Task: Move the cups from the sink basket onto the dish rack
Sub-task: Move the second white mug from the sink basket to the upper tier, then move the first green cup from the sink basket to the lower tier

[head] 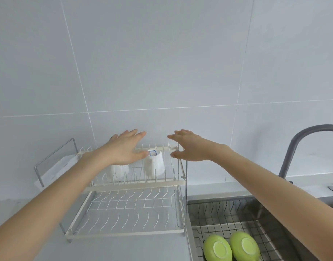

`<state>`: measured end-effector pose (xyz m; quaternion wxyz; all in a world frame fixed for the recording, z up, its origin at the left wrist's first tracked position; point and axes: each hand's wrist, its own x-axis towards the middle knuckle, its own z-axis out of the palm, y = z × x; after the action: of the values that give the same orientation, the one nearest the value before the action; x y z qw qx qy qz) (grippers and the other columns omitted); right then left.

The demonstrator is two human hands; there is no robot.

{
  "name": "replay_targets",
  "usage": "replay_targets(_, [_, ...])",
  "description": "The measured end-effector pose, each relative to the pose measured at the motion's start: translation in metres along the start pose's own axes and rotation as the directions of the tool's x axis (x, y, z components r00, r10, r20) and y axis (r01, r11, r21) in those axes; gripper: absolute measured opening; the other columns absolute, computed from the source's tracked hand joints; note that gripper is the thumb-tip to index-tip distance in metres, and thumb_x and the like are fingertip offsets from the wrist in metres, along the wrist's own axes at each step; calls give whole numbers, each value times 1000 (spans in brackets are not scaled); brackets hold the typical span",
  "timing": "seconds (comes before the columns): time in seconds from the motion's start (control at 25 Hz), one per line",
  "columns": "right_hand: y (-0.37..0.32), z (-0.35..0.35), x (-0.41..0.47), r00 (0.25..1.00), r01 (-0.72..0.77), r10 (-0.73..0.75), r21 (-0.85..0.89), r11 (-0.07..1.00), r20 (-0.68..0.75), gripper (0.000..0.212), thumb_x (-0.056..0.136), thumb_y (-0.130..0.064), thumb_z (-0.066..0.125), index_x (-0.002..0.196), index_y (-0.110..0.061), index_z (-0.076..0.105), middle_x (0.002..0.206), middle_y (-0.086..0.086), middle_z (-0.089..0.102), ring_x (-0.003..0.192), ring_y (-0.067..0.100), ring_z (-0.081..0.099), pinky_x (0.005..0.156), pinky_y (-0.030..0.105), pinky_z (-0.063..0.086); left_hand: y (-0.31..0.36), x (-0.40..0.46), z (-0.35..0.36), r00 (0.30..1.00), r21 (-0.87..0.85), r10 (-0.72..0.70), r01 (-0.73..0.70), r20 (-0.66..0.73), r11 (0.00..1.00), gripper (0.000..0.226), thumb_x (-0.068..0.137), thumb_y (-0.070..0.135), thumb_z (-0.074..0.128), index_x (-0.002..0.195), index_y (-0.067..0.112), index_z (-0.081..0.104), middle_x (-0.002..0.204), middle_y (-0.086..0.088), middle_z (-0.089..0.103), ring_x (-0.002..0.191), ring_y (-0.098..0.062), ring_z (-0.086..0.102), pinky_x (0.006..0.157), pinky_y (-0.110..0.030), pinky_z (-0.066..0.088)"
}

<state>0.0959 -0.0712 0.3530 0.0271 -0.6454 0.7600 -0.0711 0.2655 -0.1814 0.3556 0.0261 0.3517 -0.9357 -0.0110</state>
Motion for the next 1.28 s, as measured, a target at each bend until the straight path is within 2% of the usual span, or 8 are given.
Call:
replay_targets(0.44, [117, 7, -75, 994, -76, 77, -6, 997, 83, 69, 92, -36, 49, 149, -23, 12, 160, 10, 5, 148, 25, 1, 119, 39, 9, 140, 18, 25, 996, -39, 69, -67, 52, 997, 71, 90, 46, 39, 146, 24, 1, 158, -6, -2, 146, -23, -2, 119, -43, 4])
replay_targets(0.92, [236, 65, -134, 966, -120, 110, 28, 992, 235, 70, 91, -34, 50, 149, -21, 13, 159, 11, 8, 147, 26, 6, 120, 42, 12, 252, 45, 123, 978, -79, 69, -54, 197, 995, 70, 91, 46, 37, 146, 23, 0, 158, -7, -2, 146, -26, -3, 119, -44, 3])
replay_targets(1.12, [266, 92, -147, 953, -150, 115, 107, 983, 280, 67, 92, -32, 50, 148, -18, 16, 158, 12, 14, 146, 27, 9, 118, 40, 13, 280, 49, 155, 968, -199, 80, -32, 237, 980, 72, 91, 44, 40, 146, 19, 2, 158, -8, 2, 146, -24, 2, 120, -40, 9])
replay_targets(1.28, [284, 115, -148, 950, -199, 128, 239, 950, 284, 64, 92, -31, 49, 147, -15, 20, 155, 11, 23, 144, 25, 20, 116, 38, 22, 292, 53, 181, 967, -376, 94, 3, 239, 926, 72, 90, 42, 44, 146, 16, 6, 158, -5, 10, 145, -18, 12, 118, -34, 15])
